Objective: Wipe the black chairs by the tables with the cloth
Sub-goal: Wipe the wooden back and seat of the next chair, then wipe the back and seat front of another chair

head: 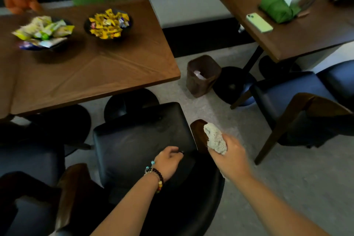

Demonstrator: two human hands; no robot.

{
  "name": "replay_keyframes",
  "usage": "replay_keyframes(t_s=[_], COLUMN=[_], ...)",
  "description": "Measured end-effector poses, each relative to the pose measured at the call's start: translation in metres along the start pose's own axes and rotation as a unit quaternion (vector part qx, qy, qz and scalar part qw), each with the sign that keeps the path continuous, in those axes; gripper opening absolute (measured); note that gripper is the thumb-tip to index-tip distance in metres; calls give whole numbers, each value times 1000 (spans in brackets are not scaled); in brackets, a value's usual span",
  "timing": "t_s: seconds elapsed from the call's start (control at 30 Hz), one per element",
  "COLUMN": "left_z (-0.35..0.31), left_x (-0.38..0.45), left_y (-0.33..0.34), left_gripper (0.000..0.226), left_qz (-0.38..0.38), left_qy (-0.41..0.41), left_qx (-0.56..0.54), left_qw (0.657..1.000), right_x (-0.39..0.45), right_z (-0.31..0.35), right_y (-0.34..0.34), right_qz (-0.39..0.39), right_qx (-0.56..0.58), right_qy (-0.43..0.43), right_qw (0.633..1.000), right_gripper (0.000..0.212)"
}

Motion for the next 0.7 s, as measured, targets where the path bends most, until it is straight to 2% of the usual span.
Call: replay_keyframes(t_s=[0.17, 0.3, 0.5, 0.7], left_z=[-7, 4, 15, 28], left_x=[-83, -163, -270, -351], left_y=[-35, -51, -62, -100], left_gripper=[42, 49, 52, 56], left_qz=[-58, -107, -146, -187], left_qy=[62, 105, 146, 182], left_qx=[61, 102, 107, 133], left_qw=[995, 983, 972, 956], right_x=[-54, -106, -188, -236], right_z=[61, 96, 133, 179], right_y=[-1, 2, 10, 35], right_qz=[5, 24, 53, 79], right_qx=[80, 142, 171, 207], right_qy=[-78, -99, -130, -141], right_qw=[994, 985, 975, 965], right_gripper=[42, 31, 33, 31])
Point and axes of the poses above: each hand's wrist, its own x-axis towards the middle knuckle, its own y-axis out of the palm, z = x × y, the point moved 7 cm from there along x, towards the middle knuckle, and after that the axes turned 13 degrees about z, right-handed, at the moved point
